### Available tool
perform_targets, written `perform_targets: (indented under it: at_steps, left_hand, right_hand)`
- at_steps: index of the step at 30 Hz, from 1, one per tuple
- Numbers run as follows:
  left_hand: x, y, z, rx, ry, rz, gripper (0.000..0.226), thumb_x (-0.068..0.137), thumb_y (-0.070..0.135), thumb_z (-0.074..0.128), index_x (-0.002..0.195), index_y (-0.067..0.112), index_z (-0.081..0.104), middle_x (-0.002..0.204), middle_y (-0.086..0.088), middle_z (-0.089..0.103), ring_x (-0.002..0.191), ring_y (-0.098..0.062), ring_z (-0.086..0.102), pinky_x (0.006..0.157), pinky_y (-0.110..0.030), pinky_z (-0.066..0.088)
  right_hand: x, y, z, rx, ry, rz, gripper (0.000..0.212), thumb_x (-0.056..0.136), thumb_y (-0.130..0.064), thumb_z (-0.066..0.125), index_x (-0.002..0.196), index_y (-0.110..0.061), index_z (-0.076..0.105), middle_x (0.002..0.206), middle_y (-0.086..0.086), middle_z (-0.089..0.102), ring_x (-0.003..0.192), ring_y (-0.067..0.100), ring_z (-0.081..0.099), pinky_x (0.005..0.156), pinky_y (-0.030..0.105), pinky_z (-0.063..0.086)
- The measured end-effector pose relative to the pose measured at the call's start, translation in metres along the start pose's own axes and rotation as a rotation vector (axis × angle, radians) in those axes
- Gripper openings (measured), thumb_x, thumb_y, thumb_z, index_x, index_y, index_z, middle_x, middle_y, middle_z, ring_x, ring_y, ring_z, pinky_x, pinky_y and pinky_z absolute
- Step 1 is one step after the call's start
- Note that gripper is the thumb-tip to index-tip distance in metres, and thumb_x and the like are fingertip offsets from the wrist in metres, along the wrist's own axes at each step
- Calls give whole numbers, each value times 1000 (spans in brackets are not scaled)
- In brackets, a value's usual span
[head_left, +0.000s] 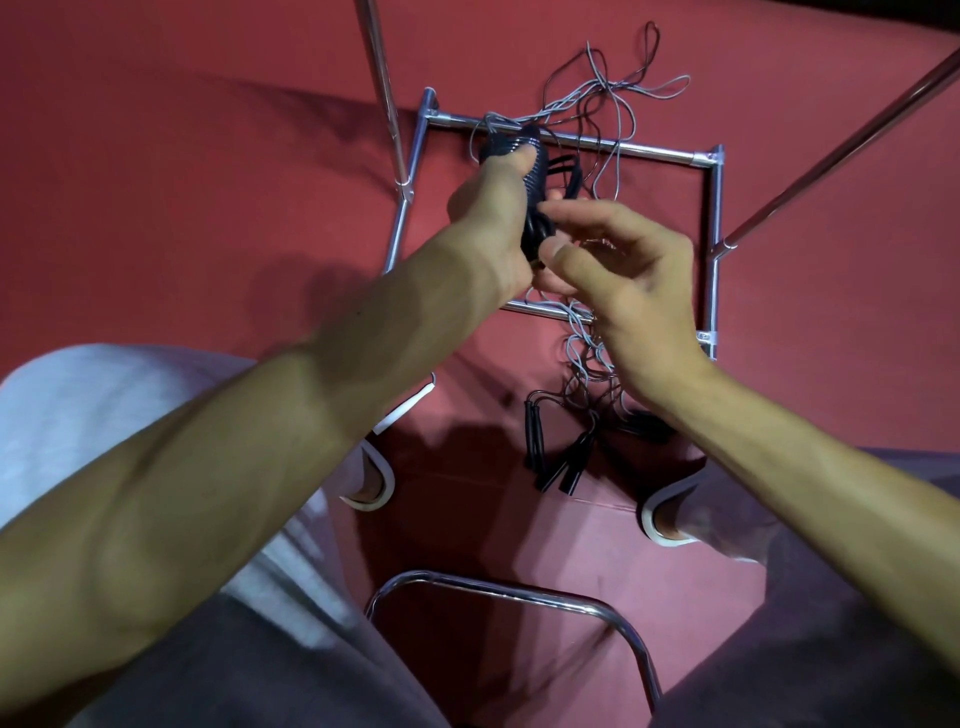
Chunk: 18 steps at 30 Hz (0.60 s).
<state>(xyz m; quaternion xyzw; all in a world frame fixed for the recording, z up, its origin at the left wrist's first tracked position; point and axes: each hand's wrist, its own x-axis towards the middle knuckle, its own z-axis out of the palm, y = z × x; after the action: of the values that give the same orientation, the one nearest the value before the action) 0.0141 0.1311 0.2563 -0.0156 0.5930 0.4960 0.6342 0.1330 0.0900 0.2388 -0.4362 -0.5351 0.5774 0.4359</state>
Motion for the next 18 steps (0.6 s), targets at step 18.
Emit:
perform_targets:
  at_steps: [18]
  left_hand:
    - [4,3,-4,13,-71,-80,27,106,26,51,92,5,58,73,-9,55,61,-23,62,72,-39,57]
  right_hand:
    - [-3,-3,-14,-269,-4,-245,24,83,7,76,105,0,73,104,13,69,79,16,66,73,24,53]
